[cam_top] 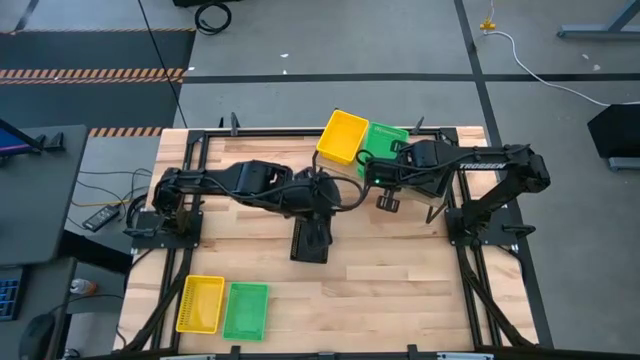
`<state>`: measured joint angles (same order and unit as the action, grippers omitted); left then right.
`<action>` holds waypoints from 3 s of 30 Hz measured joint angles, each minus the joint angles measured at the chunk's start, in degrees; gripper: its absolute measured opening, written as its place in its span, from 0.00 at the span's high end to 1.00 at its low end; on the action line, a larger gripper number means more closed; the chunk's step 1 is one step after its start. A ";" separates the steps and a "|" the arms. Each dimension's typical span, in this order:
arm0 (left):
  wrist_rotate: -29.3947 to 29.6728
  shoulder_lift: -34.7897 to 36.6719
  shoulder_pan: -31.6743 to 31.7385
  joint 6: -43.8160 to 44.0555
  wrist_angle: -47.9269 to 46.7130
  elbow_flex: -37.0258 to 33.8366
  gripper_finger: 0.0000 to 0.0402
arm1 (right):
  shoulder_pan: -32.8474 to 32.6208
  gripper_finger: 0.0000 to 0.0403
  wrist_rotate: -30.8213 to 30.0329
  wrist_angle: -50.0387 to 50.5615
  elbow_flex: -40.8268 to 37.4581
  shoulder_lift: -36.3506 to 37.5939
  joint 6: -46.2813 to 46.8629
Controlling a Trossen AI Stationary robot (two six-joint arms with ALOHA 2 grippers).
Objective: Stack baskets on shelf by color
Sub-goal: Stack the right green bin on the green bin, then stack the black bin on the black bin
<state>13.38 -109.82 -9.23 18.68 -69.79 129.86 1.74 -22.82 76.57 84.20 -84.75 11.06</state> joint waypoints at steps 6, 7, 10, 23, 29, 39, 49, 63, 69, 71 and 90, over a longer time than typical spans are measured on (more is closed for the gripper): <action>-5.56 -0.02 0.02 -1.23 2.96 0.00 0.97 | 1.16 0.96 1.84 -0.49 0.01 0.00 0.92; -5.65 -0.02 0.02 -1.23 3.11 0.00 0.96 | 1.29 0.96 1.94 -0.40 0.00 0.00 1.47; -5.70 -0.02 0.04 -1.30 3.06 0.00 0.95 | 1.46 0.94 1.94 -0.20 0.00 0.00 2.31; -4.27 -0.02 0.20 1.28 -2.14 0.00 0.97 | 1.44 0.81 1.92 0.23 0.02 0.09 2.20; -2.61 -0.02 0.20 1.40 -7.12 0.00 0.96 | 1.84 0.79 1.44 0.25 0.01 0.46 2.55; -2.63 -0.02 0.16 2.08 -7.09 0.00 0.97 | 3.27 0.80 2.11 0.46 0.02 0.46 8.88; -2.64 -0.02 0.07 2.14 -9.13 0.00 0.97 | 3.02 0.77 3.58 0.21 0.02 1.14 13.02; -4.91 2.69 -1.39 1.60 -19.49 0.04 0.96 | 2.66 0.68 9.12 -1.40 0.02 10.94 16.25; -8.83 2.69 -6.25 0.10 -19.80 0.07 0.90 | -2.11 0.69 16.72 -2.03 0.02 14.98 19.98; -9.20 2.31 -8.03 0.64 -20.35 0.07 0.86 | -4.95 0.69 16.74 -2.46 0.02 16.11 21.98; -9.24 0.68 -25.33 30.41 -20.20 0.02 0.53 | -28.03 0.59 10.09 -27.26 -6.58 10.30 20.07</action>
<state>4.14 -109.14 -34.56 49.09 -90.00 129.88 -26.28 -12.73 49.31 77.62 -74.45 31.12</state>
